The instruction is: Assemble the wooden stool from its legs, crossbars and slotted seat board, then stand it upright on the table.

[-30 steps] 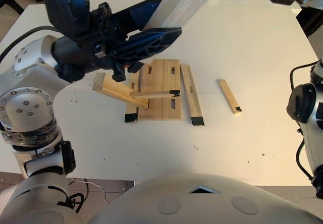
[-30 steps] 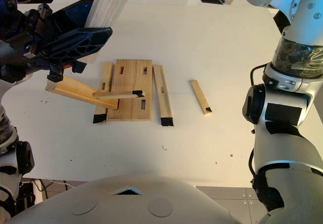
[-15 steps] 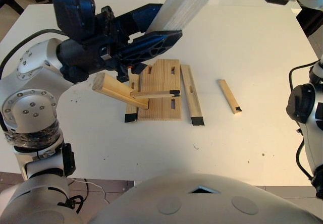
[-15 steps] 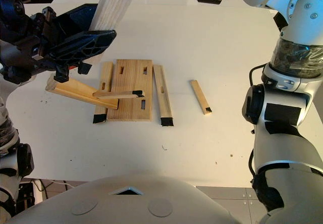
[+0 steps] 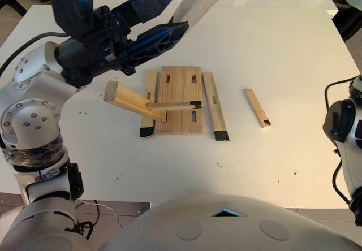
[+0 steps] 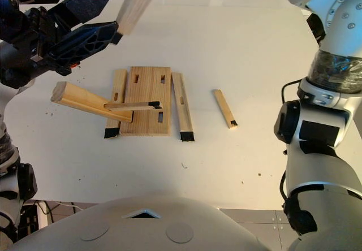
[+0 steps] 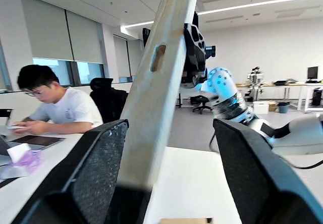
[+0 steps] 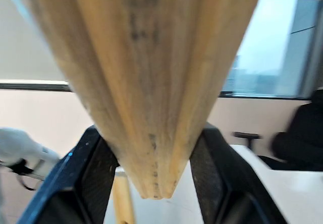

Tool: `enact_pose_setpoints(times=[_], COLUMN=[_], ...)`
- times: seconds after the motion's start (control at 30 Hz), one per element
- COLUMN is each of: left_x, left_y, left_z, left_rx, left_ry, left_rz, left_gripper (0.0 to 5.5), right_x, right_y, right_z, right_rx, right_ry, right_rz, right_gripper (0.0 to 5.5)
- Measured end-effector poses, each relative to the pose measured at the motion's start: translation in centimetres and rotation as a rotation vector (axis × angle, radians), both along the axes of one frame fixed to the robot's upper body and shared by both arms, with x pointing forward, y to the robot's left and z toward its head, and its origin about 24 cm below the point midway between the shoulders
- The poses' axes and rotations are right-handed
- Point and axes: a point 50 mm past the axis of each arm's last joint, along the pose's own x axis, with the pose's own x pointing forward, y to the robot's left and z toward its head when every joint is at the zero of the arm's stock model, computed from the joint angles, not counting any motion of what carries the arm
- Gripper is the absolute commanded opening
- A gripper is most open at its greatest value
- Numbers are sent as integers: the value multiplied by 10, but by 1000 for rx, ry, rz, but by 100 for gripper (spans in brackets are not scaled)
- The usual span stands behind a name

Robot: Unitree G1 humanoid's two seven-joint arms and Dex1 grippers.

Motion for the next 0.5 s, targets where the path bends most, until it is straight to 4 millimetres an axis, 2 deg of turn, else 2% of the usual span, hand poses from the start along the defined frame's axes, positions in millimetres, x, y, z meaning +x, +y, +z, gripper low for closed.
enact_pose_setpoints(times=[0.1, 0.17, 0.23, 0.5], left_x=[6, 6, 8, 19], left_y=[25, 40, 53, 84], left_z=[9, 14, 14, -5], left_rx=[-103, -225, -408, -689], left_ry=[-27, -44, 0, 159], left_rz=[198, 315, 424, 710], left_gripper=[312, 312, 312, 312], right_x=[-1, -5, -18, -46], right_y=[-8, -9, -7, -6], right_z=[-33, -61, -88, -141], right_rx=[-162, -224, -280, -385], right_ry=[-54, -33, -30, 18], right_rz=[-98, -112, -126, -120], right_gripper=[201, 201, 201, 201])
